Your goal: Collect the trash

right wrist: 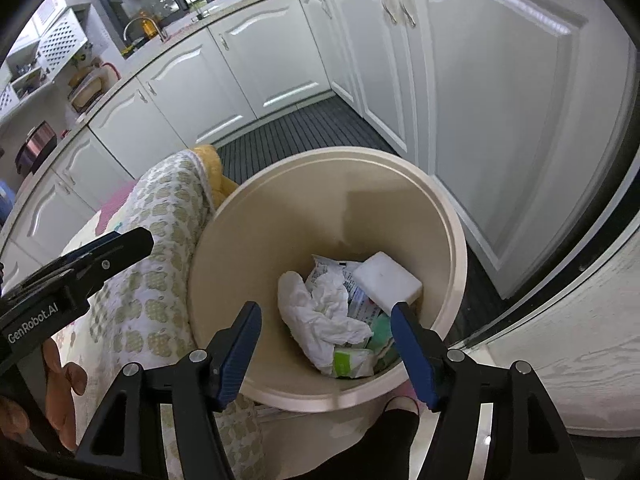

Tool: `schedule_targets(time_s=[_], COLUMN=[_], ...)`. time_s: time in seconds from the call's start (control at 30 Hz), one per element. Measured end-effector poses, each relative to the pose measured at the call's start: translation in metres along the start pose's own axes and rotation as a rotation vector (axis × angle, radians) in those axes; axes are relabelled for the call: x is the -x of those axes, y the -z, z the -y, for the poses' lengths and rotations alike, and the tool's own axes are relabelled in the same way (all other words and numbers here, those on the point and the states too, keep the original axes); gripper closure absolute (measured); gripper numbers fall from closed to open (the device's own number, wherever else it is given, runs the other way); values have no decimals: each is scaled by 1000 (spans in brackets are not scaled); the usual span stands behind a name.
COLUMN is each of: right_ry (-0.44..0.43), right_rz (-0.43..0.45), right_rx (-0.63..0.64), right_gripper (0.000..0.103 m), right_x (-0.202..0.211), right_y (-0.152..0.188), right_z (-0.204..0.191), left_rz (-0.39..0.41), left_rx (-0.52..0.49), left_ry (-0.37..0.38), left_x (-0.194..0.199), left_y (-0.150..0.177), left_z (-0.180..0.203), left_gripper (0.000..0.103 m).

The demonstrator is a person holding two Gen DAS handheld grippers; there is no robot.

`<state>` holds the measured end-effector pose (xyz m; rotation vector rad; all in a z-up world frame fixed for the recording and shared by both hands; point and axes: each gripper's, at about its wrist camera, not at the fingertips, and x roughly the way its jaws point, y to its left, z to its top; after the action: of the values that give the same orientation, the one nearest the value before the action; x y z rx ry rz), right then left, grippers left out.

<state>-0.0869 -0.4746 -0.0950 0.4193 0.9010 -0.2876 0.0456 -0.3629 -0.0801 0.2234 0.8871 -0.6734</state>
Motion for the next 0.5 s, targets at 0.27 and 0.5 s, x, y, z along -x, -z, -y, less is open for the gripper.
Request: schedule_targets(time_s=[0.27, 0.5], right_ry=[27, 32], right_rz=[83, 147], right_rx=[7, 27], right_gripper=[36, 32], right_x=[29, 54], right_y=[5, 11], right_z=[-15, -34], left_rz=[63, 130], left_rx=[12, -8], left_ry=[-39, -76], left_x=[36, 72], left_y=[12, 25], left_z=[-10, -15], left_gripper=[45, 45])
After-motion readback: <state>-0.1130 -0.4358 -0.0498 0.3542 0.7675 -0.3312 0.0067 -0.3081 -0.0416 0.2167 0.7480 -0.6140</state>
